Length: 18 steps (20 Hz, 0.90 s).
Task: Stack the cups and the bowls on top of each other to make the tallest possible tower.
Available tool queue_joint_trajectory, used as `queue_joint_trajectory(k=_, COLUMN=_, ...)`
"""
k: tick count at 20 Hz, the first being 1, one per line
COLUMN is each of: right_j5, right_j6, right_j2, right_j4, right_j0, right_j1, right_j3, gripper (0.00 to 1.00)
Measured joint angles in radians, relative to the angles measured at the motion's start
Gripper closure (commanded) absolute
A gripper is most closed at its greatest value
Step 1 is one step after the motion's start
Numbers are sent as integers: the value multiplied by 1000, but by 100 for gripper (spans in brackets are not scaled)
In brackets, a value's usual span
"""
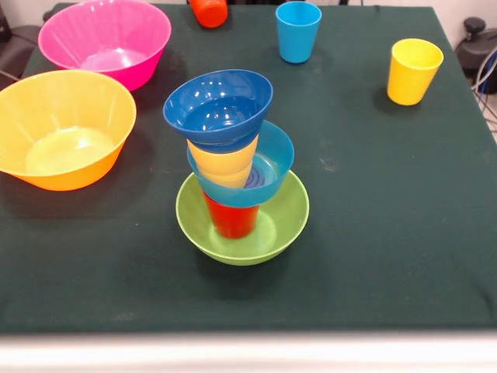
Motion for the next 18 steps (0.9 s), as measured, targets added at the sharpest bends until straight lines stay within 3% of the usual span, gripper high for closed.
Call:
queue_joint_trajectory(k=9, right_j5=-122, right_j6=0, right_j2=-28, right_j4=0, right_j0=82, right_j1=45, right_j3=1, gripper=0)
queue_joint_trajectory(k=18, right_j5=-239, right_j6=0, right_j2=-95, right_j4=1, right_j0=157, right_j1=169, right_j3=0, gripper=0)
